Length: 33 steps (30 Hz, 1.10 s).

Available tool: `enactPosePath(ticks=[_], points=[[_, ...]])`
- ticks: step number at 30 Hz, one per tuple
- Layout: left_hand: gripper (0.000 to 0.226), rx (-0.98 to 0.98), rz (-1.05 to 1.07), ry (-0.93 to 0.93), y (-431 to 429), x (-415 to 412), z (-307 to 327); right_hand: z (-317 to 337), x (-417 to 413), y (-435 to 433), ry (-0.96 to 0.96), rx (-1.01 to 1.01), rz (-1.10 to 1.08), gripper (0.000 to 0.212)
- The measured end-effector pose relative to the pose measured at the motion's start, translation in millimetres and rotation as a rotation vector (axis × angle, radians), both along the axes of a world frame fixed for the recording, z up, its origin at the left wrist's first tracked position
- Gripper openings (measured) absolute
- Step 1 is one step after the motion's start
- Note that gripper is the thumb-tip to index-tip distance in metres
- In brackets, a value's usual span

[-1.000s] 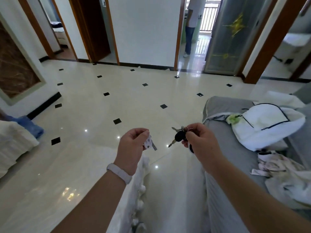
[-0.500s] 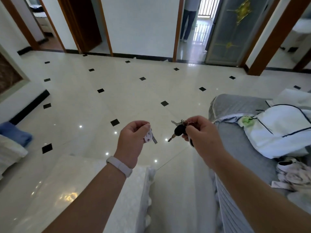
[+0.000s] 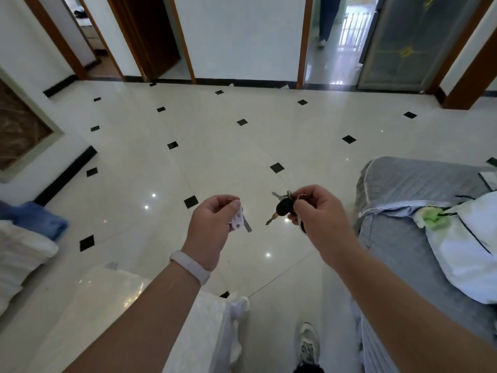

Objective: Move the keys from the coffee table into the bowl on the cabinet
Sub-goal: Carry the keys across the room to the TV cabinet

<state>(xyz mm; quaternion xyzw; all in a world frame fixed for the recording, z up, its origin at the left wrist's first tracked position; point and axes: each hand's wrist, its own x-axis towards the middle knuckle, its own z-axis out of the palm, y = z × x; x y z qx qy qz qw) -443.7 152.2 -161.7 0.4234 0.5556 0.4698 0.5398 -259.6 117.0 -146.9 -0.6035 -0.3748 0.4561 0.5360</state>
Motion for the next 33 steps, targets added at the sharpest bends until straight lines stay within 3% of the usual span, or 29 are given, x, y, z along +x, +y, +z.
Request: enactPosePath(ticks=[7,14,24,33], points=[[0.007,0.035,0.069,0.028,70.9,57.9,11.3,9.1,67.3,83.4,-0.015,0.011,0.074,0.022],[0.007,0.002,0.163,0.02,127.8,63.2,6.3,0.5,80.7,153.7,0.014,-0.017,0.115,0.022],[0.006,-0.042,0.229,-0.057,265.5,14.4,-24.8,-11.8,27.1,296.5,-0.074,-0.072,0.202,0.021],[0.008,-0.017,0.285,-0.094,400.3,-72.4,-10.9,7.3,-63.5,444.2,-0.109,-0.057,0.285,0.019]])
